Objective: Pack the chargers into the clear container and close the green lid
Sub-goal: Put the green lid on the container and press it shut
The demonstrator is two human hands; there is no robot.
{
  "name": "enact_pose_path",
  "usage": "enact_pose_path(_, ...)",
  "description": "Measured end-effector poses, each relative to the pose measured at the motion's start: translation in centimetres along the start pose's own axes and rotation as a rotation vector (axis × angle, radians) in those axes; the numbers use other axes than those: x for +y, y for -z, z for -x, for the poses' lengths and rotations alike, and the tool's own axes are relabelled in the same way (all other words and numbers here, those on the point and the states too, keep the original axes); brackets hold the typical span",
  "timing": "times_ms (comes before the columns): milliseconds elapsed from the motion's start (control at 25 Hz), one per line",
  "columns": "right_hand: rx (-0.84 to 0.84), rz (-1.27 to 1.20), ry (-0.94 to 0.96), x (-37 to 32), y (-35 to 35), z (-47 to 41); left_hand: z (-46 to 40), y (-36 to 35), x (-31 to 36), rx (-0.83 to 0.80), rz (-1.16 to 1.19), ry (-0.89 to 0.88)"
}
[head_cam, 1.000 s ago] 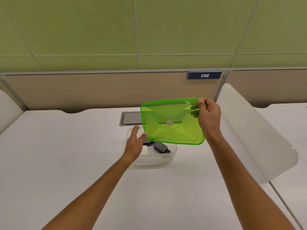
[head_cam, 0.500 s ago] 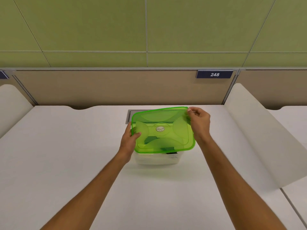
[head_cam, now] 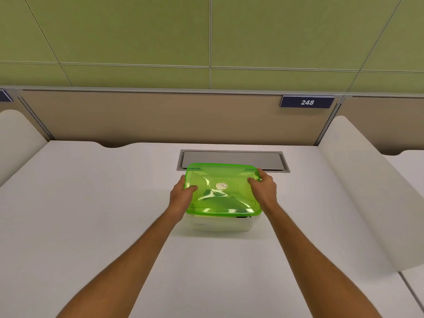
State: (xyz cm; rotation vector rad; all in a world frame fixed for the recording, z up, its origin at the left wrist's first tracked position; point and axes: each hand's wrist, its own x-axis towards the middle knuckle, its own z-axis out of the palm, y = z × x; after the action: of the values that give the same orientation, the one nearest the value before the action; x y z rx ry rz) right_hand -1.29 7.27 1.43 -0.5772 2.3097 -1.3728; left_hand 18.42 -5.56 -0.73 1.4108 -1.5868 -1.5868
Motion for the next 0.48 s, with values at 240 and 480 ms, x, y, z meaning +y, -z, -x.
enact_pose_path(240, 0.026, 0.136, 0.028, 1.8, -1.3, -0.5, -0.7, -1.1, -0.6, 0.005, -0.108, 0.024)
enact_pose_path(480, 0.023, 0.186, 0.029, 2.2, -1.7, -1.1, -1.0, -1.4, -1.1, 0.036, -0.160, 0.035)
